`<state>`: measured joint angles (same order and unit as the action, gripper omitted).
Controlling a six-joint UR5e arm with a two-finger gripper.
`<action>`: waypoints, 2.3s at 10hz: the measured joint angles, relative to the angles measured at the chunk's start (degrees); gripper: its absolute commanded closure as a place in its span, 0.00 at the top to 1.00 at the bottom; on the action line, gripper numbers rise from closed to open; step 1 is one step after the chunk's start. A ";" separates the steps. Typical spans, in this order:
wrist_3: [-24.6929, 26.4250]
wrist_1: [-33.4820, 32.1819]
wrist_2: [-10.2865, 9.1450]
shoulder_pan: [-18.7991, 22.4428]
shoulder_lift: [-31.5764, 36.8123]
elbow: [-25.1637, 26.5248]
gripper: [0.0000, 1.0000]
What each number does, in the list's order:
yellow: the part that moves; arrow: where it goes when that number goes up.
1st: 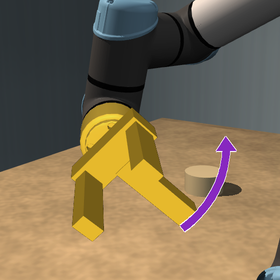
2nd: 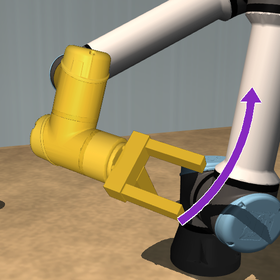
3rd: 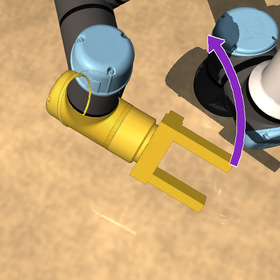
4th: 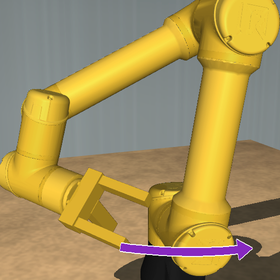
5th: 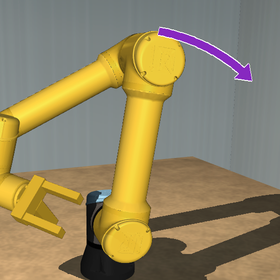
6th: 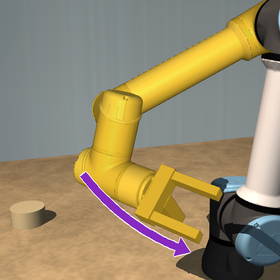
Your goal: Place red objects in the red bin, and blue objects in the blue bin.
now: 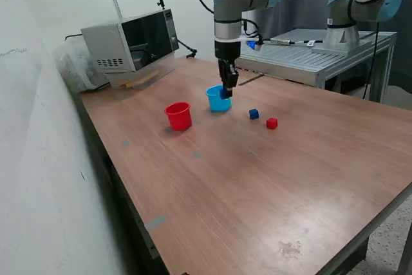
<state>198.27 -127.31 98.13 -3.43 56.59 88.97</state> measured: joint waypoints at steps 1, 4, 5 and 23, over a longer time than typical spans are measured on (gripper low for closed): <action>-0.80 0.02 0.32 -2.33 1.25 1.60 0.00; -2.62 0.22 0.88 -7.62 4.36 4.88 0.00; -3.01 0.28 1.03 -8.84 5.04 5.69 0.00; -3.95 1.72 1.28 -11.87 7.40 8.75 1.00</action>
<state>194.32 -125.60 99.41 -15.30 63.99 97.72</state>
